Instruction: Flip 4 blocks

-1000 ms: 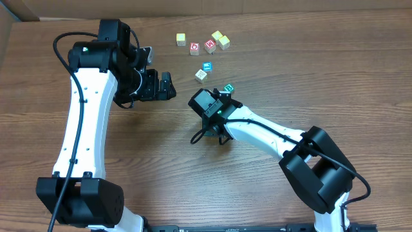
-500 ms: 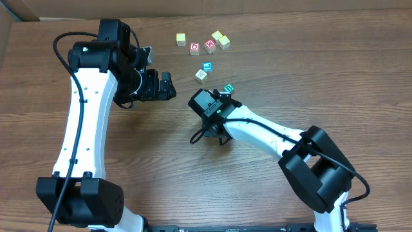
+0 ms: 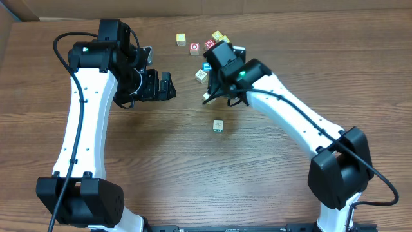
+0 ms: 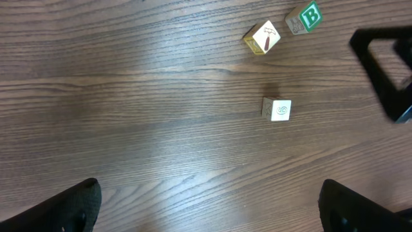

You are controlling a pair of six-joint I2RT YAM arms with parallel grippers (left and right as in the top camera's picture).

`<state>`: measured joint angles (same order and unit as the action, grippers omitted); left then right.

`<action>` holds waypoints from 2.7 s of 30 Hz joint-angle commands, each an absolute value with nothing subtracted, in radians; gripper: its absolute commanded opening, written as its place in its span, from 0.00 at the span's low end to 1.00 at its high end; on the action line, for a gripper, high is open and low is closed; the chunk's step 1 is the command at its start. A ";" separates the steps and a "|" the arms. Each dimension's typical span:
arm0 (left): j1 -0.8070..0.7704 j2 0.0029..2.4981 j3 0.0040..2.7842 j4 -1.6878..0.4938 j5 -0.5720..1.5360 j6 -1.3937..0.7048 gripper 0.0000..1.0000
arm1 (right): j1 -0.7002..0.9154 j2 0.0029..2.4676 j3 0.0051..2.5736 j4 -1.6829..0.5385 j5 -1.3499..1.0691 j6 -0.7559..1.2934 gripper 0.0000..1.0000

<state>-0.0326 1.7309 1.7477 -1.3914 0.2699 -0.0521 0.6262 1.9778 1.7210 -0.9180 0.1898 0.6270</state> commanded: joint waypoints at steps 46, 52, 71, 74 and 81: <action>-0.039 1.739 1.776 -1.390 0.284 -0.059 1.00 | 0.529 2.156 1.753 -0.846 0.130 0.292 0.59; -0.039 1.739 1.776 -1.390 0.284 -0.059 1.00 | 0.529 2.156 1.694 -0.830 0.130 0.312 0.72; -0.039 1.739 1.776 -1.390 0.285 -0.059 1.00 | 0.526 2.136 1.710 -0.844 0.134 0.312 0.38; -0.039 1.739 1.776 -1.390 0.284 -0.059 1.00 | 0.526 2.101 1.754 -0.894 0.134 0.312 0.37; -0.039 1.739 1.776 -1.390 0.284 -0.060 1.00 | 0.532 1.962 1.788 -1.002 0.133 0.355 0.34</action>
<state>-0.0326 1.7309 1.7477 -1.3914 0.2703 -0.0521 0.5262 2.0727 1.7473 -0.9852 0.1303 0.3264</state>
